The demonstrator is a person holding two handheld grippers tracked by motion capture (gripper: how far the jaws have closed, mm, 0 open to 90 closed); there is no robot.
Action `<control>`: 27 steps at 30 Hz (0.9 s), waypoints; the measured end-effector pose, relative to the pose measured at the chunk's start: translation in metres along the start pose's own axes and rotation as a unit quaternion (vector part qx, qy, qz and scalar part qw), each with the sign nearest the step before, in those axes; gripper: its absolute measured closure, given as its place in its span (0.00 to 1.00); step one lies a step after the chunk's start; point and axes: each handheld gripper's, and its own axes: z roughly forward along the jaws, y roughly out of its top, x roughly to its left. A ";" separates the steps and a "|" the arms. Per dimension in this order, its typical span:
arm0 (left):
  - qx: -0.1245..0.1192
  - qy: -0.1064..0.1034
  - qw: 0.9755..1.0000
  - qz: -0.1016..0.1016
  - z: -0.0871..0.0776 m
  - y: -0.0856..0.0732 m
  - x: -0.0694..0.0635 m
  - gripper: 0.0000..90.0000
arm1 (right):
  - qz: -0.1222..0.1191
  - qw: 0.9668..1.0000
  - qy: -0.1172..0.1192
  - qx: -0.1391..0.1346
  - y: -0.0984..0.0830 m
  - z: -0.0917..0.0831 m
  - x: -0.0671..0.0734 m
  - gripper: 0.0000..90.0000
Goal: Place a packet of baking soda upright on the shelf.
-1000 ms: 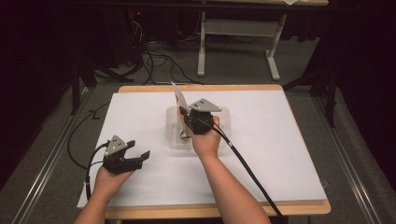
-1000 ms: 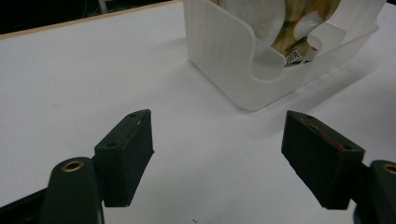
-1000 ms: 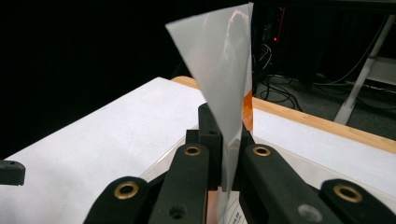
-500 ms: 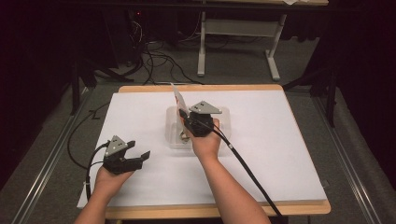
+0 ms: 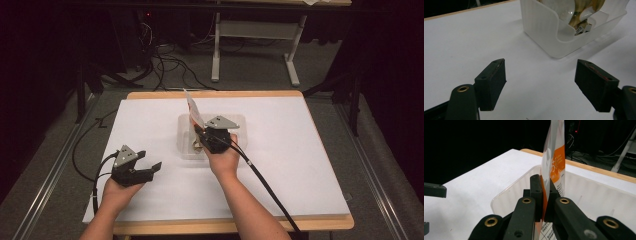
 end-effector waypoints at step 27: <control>0.002 0.000 1.000 0.000 0.001 0.000 0.000 0.28 | 0.002 1.000 0.004 -0.010 -0.019 0.000 0.012 1.00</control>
